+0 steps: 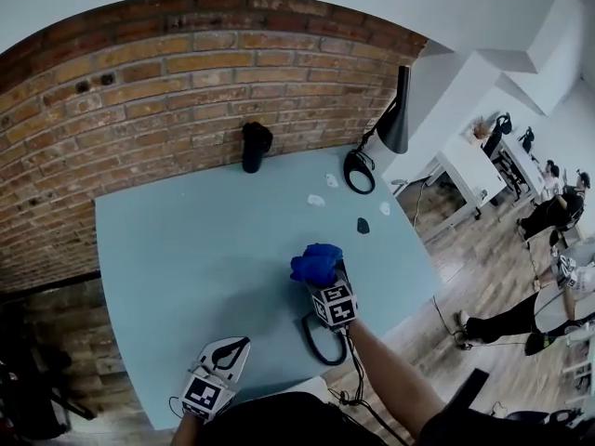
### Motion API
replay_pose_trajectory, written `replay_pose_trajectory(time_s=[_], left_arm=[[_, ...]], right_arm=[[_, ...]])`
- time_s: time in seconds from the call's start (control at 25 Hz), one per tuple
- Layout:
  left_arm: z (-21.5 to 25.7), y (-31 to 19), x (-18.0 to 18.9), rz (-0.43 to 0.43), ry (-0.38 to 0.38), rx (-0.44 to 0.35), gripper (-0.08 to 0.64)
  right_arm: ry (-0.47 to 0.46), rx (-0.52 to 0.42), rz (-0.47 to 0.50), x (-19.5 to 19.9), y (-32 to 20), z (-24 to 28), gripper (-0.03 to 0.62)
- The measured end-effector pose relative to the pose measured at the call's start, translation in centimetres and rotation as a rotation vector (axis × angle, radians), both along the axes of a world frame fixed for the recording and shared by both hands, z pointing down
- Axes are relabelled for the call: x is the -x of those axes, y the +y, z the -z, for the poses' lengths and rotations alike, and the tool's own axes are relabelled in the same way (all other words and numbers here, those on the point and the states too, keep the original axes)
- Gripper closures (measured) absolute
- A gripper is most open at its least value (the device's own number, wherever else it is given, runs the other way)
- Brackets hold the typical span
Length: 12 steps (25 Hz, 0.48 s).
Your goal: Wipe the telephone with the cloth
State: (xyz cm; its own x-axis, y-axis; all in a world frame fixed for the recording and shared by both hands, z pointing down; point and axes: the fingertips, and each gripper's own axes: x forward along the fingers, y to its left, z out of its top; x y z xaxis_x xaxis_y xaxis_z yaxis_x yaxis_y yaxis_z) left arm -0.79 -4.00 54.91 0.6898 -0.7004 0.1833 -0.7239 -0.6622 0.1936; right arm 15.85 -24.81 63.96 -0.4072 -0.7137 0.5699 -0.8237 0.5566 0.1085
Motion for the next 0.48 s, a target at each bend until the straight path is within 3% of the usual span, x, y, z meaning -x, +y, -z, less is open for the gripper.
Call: replay_pose_trajectory(time_s=[0.24,0.48], left_arm=[[-0.4,-0.4,0.6,-0.005,-0.013,-0.019,0.56],[-0.5,-0.3,0.5,-0.022,0.004,-0.014,0.56]], right_arm=[[-0.02,0.026,-0.015,-0.6,2.3,-0.9,0.4],[0.074,0.041,0.035,-1.1,6.6,-2.9,0.4]])
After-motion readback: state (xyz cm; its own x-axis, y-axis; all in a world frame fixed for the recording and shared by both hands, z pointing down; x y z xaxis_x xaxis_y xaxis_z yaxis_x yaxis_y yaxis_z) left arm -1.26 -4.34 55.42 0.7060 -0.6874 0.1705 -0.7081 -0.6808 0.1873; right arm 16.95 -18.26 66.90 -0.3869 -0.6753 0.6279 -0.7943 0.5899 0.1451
